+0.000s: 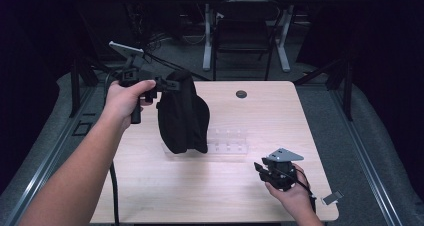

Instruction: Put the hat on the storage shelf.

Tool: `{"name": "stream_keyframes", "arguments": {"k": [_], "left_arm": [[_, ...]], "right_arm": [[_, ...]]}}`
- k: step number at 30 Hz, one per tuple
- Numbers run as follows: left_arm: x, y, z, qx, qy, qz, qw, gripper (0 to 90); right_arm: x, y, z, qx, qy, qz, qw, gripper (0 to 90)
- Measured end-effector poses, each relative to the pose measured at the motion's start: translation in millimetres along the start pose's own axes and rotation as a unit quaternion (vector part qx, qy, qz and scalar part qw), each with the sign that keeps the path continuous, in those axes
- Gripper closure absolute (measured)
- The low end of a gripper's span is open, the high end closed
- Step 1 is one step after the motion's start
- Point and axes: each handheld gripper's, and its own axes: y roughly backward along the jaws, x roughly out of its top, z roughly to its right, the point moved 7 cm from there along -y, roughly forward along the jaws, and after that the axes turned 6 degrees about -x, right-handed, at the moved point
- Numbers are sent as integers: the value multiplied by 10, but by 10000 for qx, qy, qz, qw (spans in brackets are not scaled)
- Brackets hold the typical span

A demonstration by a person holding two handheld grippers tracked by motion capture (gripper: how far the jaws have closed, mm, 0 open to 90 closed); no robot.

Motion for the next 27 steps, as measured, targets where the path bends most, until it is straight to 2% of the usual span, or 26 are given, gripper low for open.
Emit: {"name": "stream_keyframes", "arguments": {"k": [9, 23, 24, 27], "left_arm": [[-10, -46, 33, -13, -36, -14, 10000, 857], [-12, -65, 45, -30, -54, -19, 10000, 856], [-11, -71, 47, -27, -57, -15, 10000, 856], [-11, -86, 54, -51, -66, -15, 10000, 856]], "right_arm": [[207, -32, -175, 232, 69, 103, 9997, 680], [484, -73, -398, 486, 363, 206, 9979, 697], [509, -83, -433, 548, 336, 263, 9976, 699], [576, -95, -512, 604, 452, 298, 9967, 707]]}}
